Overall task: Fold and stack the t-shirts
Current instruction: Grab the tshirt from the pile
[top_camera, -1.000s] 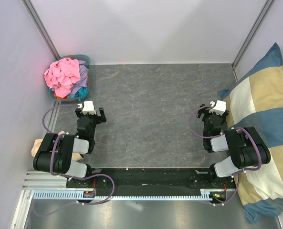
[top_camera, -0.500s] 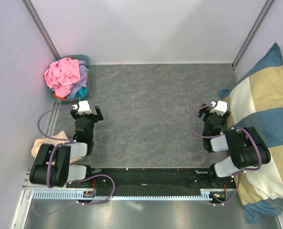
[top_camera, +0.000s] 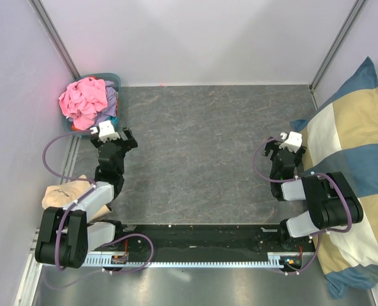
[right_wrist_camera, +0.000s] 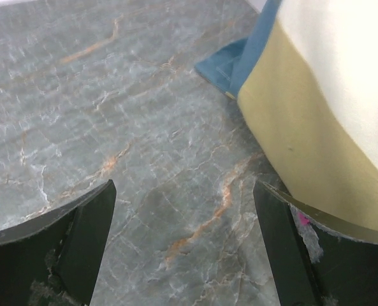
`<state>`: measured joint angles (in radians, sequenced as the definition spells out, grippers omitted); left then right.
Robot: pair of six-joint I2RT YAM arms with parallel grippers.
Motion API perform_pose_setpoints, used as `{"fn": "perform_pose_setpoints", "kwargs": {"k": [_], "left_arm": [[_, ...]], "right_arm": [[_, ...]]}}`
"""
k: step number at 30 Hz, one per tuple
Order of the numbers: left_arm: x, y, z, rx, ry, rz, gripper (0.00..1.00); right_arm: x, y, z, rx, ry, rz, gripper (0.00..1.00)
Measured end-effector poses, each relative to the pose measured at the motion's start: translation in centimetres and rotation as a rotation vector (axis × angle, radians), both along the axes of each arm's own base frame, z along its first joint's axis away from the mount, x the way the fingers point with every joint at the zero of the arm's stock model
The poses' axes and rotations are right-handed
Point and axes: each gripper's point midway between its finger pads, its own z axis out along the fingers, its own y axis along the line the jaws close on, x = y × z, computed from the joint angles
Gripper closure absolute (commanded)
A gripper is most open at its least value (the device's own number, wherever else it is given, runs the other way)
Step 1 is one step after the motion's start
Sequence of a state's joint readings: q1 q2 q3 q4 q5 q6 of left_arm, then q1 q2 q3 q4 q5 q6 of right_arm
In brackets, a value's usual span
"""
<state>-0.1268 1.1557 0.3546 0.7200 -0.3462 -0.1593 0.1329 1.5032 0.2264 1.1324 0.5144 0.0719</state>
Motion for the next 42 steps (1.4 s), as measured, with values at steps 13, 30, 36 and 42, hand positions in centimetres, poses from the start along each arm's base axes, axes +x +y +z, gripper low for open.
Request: {"fn": "perform_pose_setpoints", "kwargs": {"k": [13,30,36,42], "left_arm": [[3.3,-3.9,8.3,-0.022,0.000,-0.138,0.00],[10.4,-1.7,16.3,0.088,0.199,-0.146,0.03],[13.1,2.2,15.2,0.092,0.281,-0.106,0.08],[14.5,4.7,10.1,0.070,0.399,-0.074,0.10]], "right_arm": [[3.0,2.6,6.7,0.045,0.039,0.039,0.02],[-0.8,11.5,13.0,0.188,0.179,0.189,0.02],[-2.7,12.9,11.9,0.173,0.265,0.220,0.02],[-4.2,13.7,11.4,0.156,0.303,0.245,0.02]]}}
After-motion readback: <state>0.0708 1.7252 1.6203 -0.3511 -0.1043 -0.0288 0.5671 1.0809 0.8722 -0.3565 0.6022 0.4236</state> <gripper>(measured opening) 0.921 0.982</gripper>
